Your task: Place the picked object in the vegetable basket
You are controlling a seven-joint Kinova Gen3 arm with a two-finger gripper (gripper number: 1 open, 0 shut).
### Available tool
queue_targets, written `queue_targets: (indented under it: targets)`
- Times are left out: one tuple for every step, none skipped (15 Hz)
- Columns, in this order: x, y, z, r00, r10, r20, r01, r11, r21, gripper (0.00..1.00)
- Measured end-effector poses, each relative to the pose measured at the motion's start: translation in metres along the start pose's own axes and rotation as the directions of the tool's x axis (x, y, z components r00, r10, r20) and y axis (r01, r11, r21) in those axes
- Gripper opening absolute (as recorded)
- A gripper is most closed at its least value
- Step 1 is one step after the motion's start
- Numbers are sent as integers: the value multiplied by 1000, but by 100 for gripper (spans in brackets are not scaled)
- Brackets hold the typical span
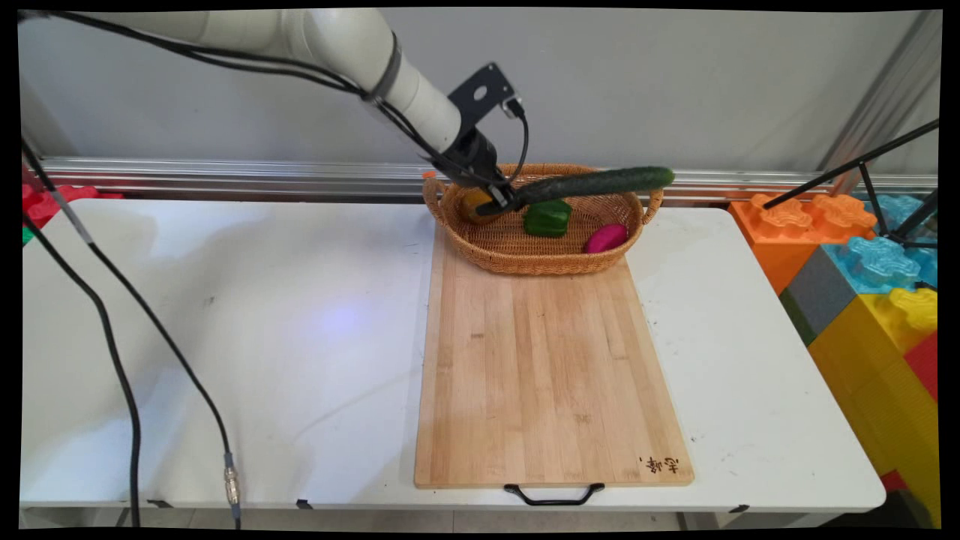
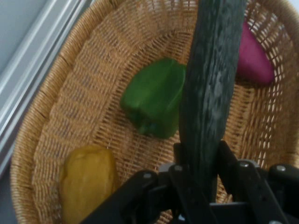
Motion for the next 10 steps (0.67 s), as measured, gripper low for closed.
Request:
queue_targets:
  targets:
    - [-4,0,7,1000,-3,5,4,1000,-5,0]
    - [-6,-1,13,1000,-5,8,5,1000,-10,0]
    - [-8,-1,17,1000,-6,9,6,1000,-14,0]
    - [-8,-1,20,1000,-5,9,5,1000,-19,0]
    - [-9,-2,23,1000,-4,8,5,1000,-22,100]
    - [-9,-3,25,1000,-3,8,4,1000,-23,100]
    - [-9,-4,26,1000,-2,8,2,1000,-24,100]
    - [-9,-5,26,1000,-1,8,1,1000,-25,100]
    - [-9,-6,27,1000,1,8,-1,1000,-26,100]
    - [-9,-7,26,1000,2,9,-2,1000,-26,100]
